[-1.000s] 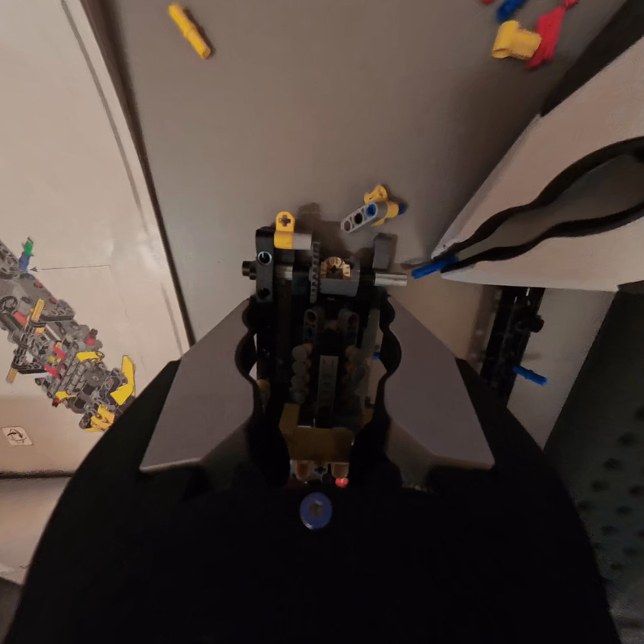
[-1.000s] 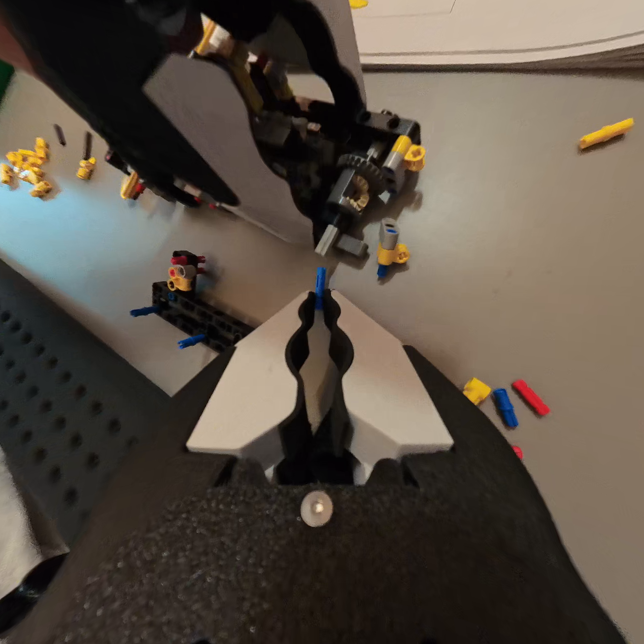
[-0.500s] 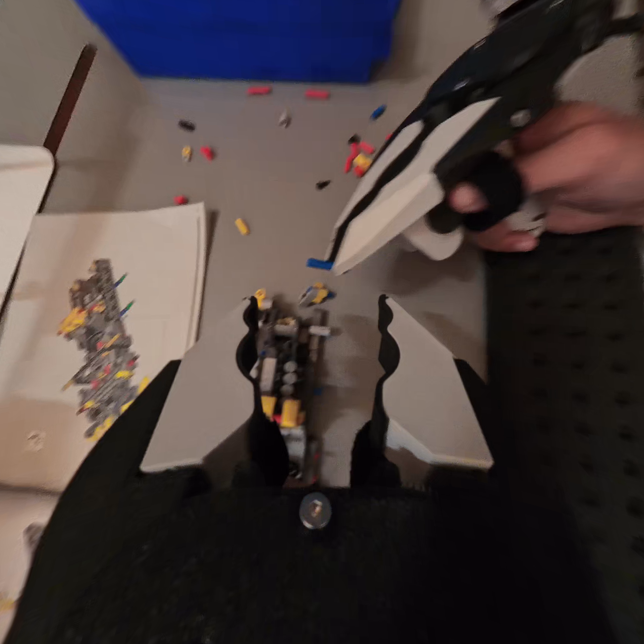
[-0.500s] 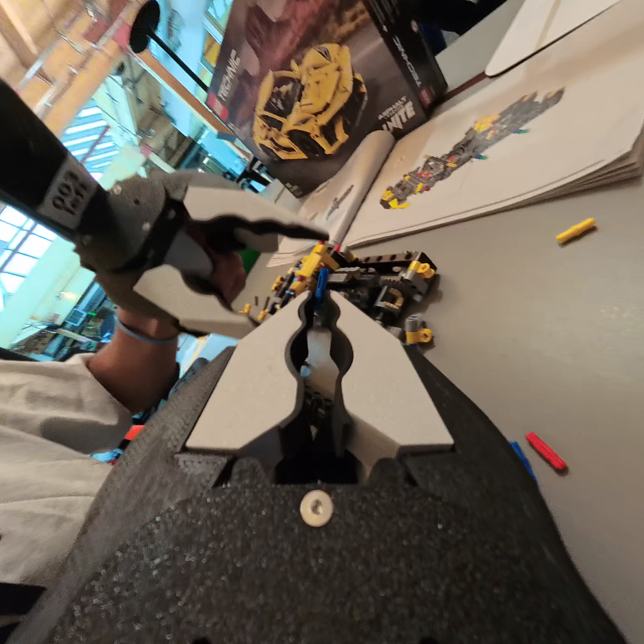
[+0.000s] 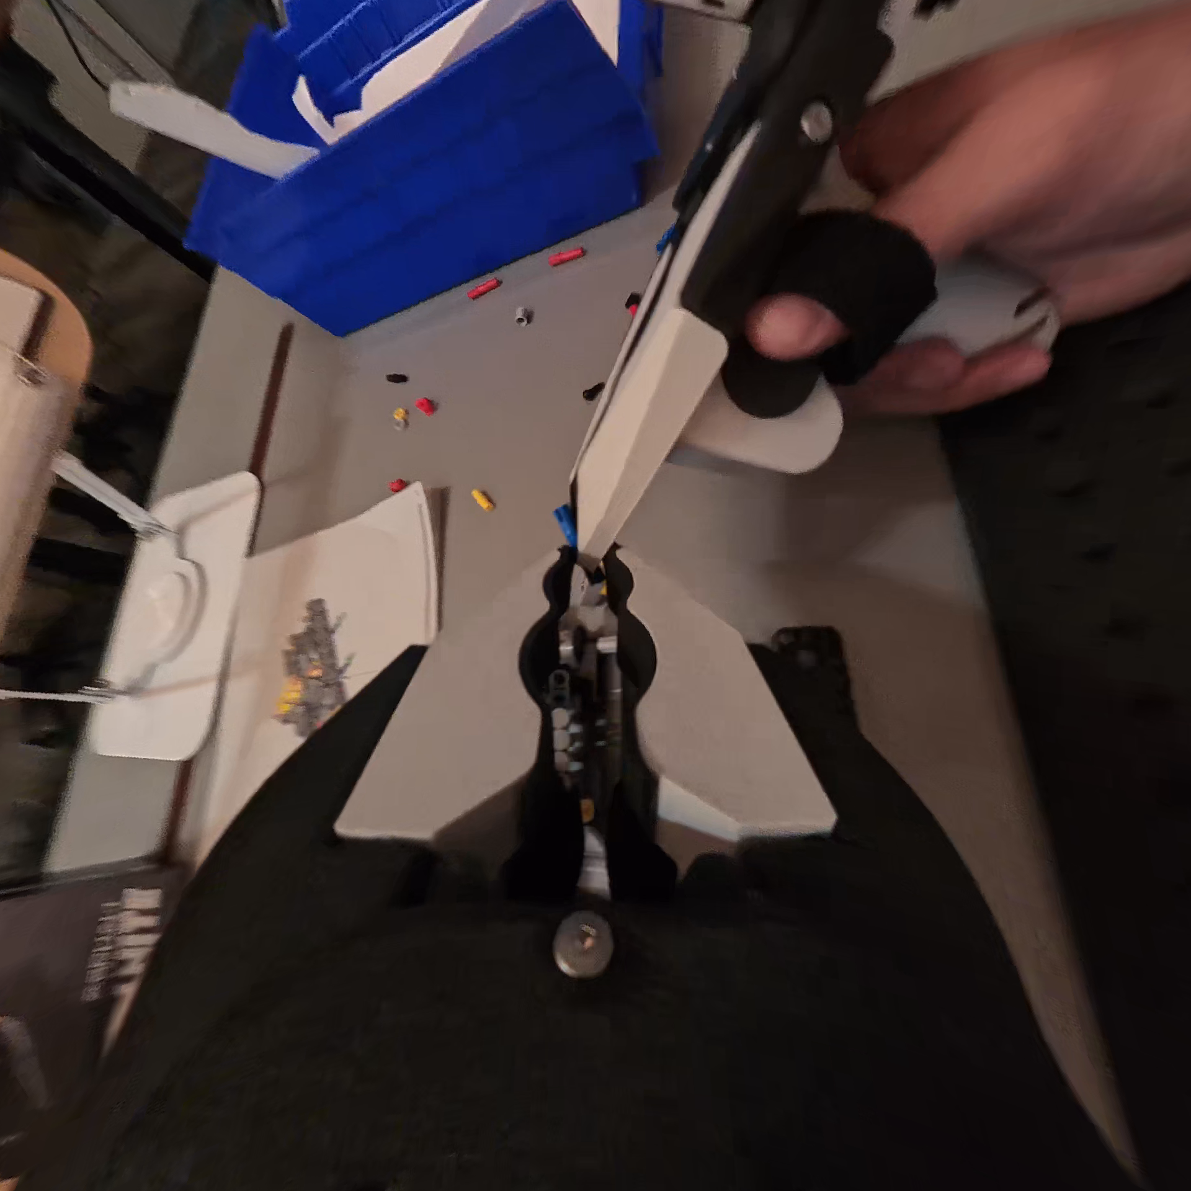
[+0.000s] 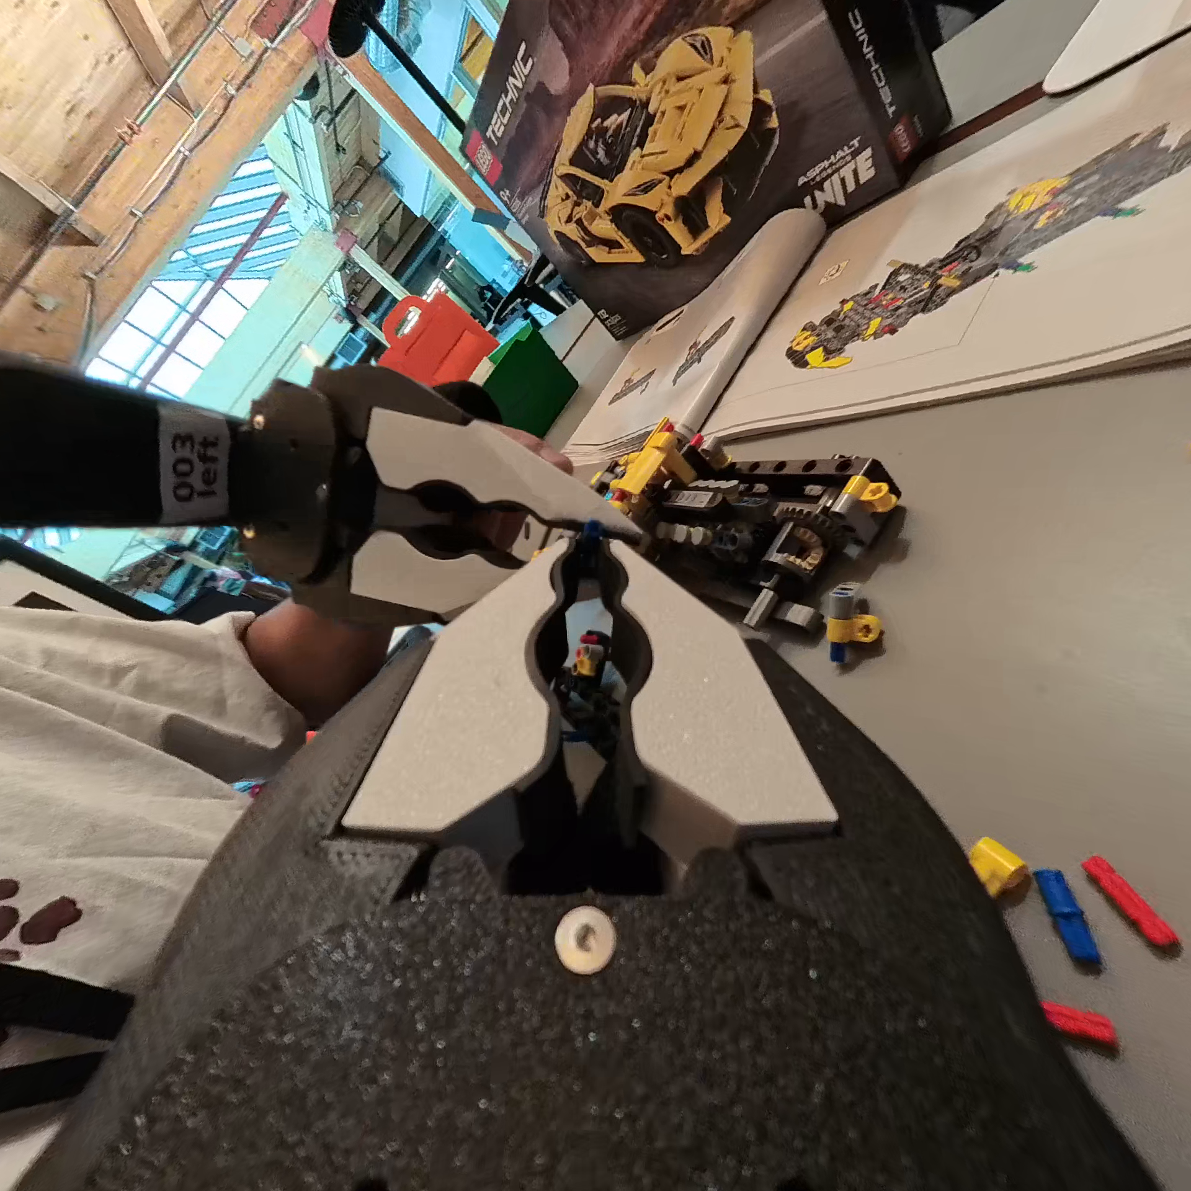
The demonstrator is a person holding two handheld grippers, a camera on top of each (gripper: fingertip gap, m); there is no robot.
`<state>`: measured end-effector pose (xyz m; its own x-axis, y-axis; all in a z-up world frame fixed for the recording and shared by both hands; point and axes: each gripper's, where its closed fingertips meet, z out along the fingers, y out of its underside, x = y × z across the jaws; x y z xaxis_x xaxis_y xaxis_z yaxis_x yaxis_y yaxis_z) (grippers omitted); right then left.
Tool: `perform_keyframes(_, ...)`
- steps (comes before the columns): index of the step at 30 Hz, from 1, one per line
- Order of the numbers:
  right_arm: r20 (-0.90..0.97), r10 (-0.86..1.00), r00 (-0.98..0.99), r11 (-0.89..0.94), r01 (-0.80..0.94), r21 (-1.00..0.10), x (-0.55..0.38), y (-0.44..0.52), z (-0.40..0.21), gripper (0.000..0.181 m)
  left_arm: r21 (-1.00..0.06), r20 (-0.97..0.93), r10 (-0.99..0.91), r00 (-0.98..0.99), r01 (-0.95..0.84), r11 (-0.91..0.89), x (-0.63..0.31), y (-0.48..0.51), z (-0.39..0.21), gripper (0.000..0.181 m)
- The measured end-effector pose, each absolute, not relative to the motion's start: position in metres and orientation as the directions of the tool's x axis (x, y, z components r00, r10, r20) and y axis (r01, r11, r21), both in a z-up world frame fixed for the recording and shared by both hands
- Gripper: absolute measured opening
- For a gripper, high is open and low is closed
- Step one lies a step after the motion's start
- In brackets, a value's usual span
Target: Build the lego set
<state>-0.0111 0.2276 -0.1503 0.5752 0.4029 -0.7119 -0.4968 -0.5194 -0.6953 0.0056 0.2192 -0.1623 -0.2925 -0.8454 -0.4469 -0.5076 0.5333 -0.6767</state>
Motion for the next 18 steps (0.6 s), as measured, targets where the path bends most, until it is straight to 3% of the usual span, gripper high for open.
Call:
perform_keyframes(6, -0.749, 0.420, 0.513, -0.558, -0.505, -0.659, -0.0147, 0.2248, -0.1500, 0.004, -0.541, -0.608, -0.701, -0.372, -0.452, 0.709, 0.0021, 0.2196, -0.1623, 0.006)
perform_keyframes(11, -0.757, 0.439, 0.485, -0.562, -0.509, -0.652, -0.0170, 0.2231, -0.1471, 0.004, -0.518, -0.637, -0.659, -0.400, -0.411, 0.750, 0.0000, 0.2192, -0.1598, 0.006)
perform_keyframes(18, -0.645, 0.449, 0.619, -0.467, -0.453, -0.760, -0.0107, 0.2244, -0.1458, 0.004, -0.490, -0.716, -0.621, -0.319, -0.403, 0.773, 0.0012, 0.2254, -0.1566, 0.004)
